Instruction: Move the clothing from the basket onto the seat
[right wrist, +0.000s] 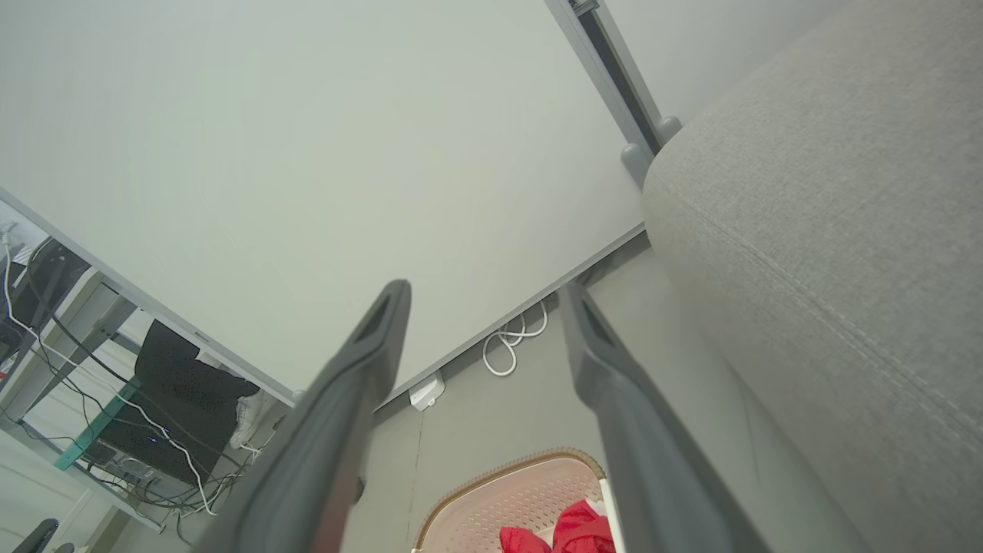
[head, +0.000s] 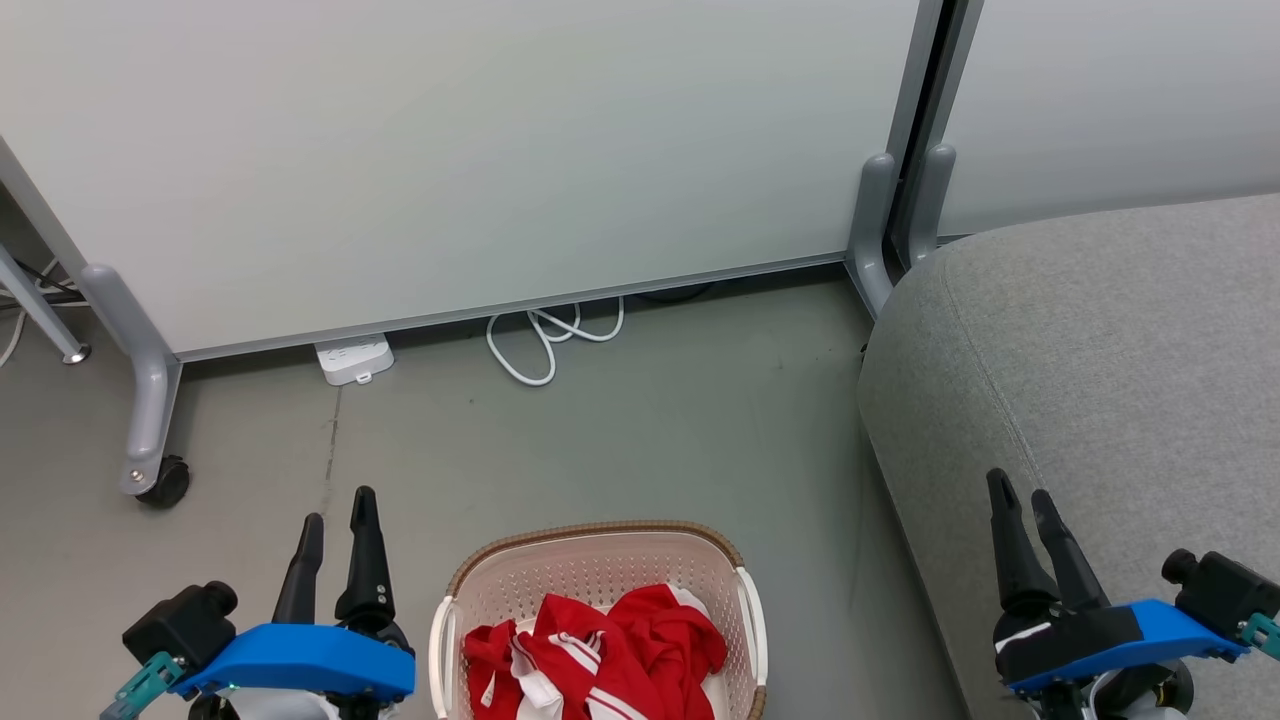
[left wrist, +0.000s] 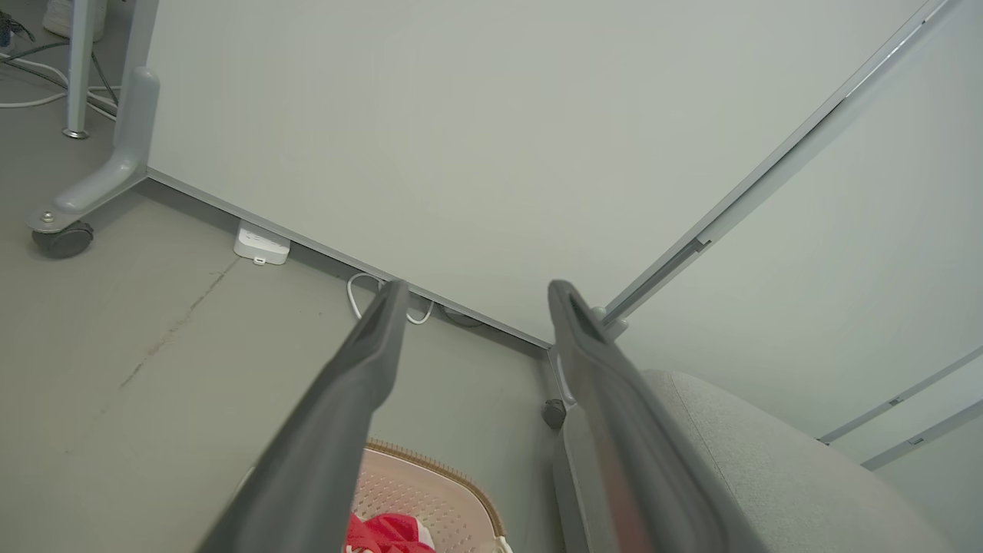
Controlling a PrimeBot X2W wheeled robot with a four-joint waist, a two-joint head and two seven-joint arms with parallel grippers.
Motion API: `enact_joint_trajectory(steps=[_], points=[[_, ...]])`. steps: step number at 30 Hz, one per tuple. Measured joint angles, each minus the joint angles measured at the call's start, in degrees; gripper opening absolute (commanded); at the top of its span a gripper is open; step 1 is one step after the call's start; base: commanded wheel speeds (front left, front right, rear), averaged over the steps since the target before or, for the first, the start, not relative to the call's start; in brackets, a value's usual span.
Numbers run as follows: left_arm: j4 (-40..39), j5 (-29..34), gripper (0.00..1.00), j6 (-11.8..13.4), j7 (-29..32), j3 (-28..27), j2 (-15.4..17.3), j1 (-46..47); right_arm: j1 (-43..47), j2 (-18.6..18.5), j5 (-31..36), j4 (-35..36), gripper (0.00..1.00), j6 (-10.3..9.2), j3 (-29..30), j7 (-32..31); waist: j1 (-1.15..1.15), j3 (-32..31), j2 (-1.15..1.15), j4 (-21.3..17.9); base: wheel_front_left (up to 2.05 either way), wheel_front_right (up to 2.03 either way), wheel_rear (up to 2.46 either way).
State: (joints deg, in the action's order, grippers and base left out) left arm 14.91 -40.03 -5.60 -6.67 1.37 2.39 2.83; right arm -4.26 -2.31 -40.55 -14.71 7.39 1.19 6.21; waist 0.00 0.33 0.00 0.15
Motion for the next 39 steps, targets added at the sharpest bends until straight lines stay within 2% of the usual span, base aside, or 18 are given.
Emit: enact_joint_trajectory(steps=[21, 39], points=[[0.8, 12.3, 1.0, 0.0, -3.1, 1.3, 0.2, 0.6, 0.0, -0.1, 13.0, 1.1, 1.0, 0.0, -1.0, 1.5, 0.0, -0.2, 0.0, 0.3, 0.0, 0.0, 0.0], [2.3, 20.3, 1.0, 0.3, -5.4, 2.1, 0.3, 0.8, 0.0, -0.2, 22.3, 2.1, 1.0, 0.01, -1.6, 1.7, 0.0, -0.1, 0.0, 0.2, 0.0, 0.0, 0.0]])
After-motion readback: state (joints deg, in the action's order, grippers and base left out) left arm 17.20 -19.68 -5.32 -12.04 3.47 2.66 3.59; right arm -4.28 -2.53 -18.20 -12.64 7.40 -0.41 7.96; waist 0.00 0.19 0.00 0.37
